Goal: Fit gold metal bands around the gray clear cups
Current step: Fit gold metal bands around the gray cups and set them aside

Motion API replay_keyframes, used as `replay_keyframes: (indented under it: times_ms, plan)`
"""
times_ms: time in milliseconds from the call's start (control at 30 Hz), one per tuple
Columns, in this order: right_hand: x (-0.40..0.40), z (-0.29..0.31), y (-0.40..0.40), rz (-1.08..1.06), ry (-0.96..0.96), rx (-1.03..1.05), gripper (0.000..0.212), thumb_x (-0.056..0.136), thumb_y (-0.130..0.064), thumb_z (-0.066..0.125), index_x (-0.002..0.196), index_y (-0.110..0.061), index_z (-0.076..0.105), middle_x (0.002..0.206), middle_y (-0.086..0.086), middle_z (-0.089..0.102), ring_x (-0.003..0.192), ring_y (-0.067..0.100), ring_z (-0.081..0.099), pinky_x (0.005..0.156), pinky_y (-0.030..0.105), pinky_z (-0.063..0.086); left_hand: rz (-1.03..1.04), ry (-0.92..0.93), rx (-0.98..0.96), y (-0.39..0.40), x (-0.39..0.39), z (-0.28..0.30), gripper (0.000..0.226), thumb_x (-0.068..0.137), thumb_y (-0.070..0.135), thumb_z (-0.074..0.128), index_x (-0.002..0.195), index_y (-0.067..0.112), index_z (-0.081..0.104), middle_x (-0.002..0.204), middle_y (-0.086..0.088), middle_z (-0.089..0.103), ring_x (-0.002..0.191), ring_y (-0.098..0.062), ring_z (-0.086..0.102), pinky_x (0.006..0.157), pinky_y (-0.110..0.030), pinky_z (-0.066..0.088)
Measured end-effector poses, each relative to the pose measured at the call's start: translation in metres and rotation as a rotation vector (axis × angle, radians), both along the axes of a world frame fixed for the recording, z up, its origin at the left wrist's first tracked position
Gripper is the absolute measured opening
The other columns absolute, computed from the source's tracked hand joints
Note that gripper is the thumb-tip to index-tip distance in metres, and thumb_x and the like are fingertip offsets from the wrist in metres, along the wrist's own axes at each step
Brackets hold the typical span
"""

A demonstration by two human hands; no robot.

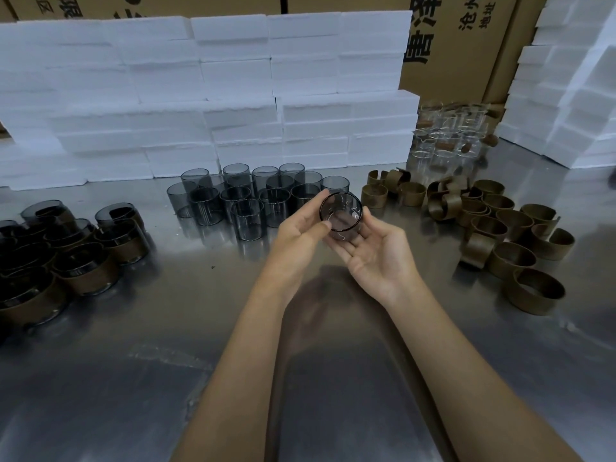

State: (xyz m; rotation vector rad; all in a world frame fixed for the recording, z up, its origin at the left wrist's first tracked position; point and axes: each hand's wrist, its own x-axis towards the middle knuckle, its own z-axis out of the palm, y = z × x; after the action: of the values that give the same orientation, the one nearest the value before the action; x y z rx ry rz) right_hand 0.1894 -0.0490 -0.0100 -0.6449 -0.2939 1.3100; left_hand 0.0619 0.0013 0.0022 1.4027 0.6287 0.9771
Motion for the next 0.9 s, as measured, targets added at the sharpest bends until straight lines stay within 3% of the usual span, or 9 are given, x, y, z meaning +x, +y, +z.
replay_keyframes:
  times_ms: [167,267,333,400,500,567,633,733,900]
  plan:
    - [-0.003,0.001,-0.001,0.001,-0.032,0.013,0.04,0.101,-0.025,0.056,0.131,0.001,0.062,0.123,0.02,0.07,0.123,0.032,0.064,0.099,0.036,0.055,0.057,0.016,0.045,-0.003,0.01,-0.005,0.073,0.086,-0.008,0.073,0.15,0.014,0.046,0.118,0.018,0.065,0.107,0.008,0.065,0.092,-0.012,0.049]
    - [-0.01,0.003,0.0,-0.025,-0.201,0.026,0.025,0.102,-0.027,0.058,0.11,-0.007,0.07,0.097,0.008,0.076,0.097,0.019,0.072,0.085,0.029,0.06,0.189,-0.007,0.08,-0.004,0.015,-0.006,0.072,0.085,0.007,0.081,0.149,0.02,0.049,0.119,0.024,0.062,0.105,0.011,0.065,0.096,-0.015,0.05]
    - [-0.015,0.005,0.001,-0.094,-0.34,0.0,0.026,0.101,-0.031,0.06,0.112,-0.009,0.07,0.093,0.004,0.074,0.084,0.014,0.071,0.081,0.028,0.057,0.233,-0.105,0.021,0.0,0.013,-0.006,0.058,0.094,0.015,0.073,0.145,0.029,0.052,0.13,0.015,0.062,0.115,0.005,0.064,0.103,-0.027,0.052]
    - [-0.018,0.006,0.002,-0.211,-0.51,-0.041,0.027,0.097,-0.032,0.066,0.113,-0.011,0.068,0.088,-0.001,0.068,0.074,0.01,0.064,0.076,0.028,0.052,0.211,-0.266,-0.12,0.006,0.008,-0.004,0.036,0.103,0.018,0.059,0.136,0.034,0.057,0.13,0.002,0.068,0.116,-0.018,0.068,0.098,-0.04,0.057]
    - [-0.023,0.005,0.0,-0.313,-0.871,-0.026,0.035,0.089,-0.033,0.077,0.119,-0.018,0.066,0.082,-0.004,0.059,0.07,0.002,0.054,0.072,0.02,0.047,0.08,-0.431,-0.339,0.009,0.001,-0.003,0.027,0.11,0.026,0.042,0.13,0.031,0.06,0.119,-0.007,0.072,0.099,-0.026,0.073,0.082,-0.04,0.062]
    - [-0.026,0.003,-0.001,-0.313,-1.035,0.02,0.046,0.084,-0.034,0.082,0.124,-0.023,0.062,0.079,-0.004,0.051,0.068,0.0,0.048,0.068,0.015,0.044,0.028,-0.457,-0.437,0.009,0.0,-0.003,0.028,0.11,0.029,0.041,0.131,0.027,0.06,0.126,-0.014,0.07,0.109,-0.032,0.07,0.084,-0.043,0.062]
    - [-0.026,0.002,-0.001,-0.346,-1.167,0.021,0.051,0.078,-0.042,0.085,0.122,-0.028,0.062,0.076,-0.006,0.048,0.069,0.004,0.045,0.067,0.02,0.043,-0.011,-0.457,-0.493,0.008,-0.001,-0.003,0.03,0.109,0.029,0.044,0.133,0.024,0.062,0.125,-0.016,0.07,0.109,-0.029,0.07,0.074,-0.038,0.062]
    - [-0.024,0.001,-0.002,-0.438,-1.223,0.044,0.043,0.075,-0.051,0.083,0.106,-0.029,0.063,0.065,-0.012,0.038,0.061,0.004,0.037,0.059,0.02,0.035,-0.072,-0.423,-0.505,0.006,-0.003,-0.001,0.03,0.107,0.028,0.049,0.132,0.021,0.063,0.117,-0.017,0.072,0.099,-0.027,0.073,0.07,-0.035,0.061]
    - [-0.02,-0.001,0.0,-0.541,-1.226,0.033,0.031,0.089,-0.039,0.077,0.087,-0.014,0.058,0.053,-0.011,0.034,0.054,0.007,0.034,0.054,0.022,0.03,-0.122,-0.295,-0.465,0.003,0.001,-0.005,0.026,0.102,0.029,0.055,0.123,0.018,0.065,0.097,-0.01,0.075,0.087,-0.024,0.076,0.07,-0.034,0.061]
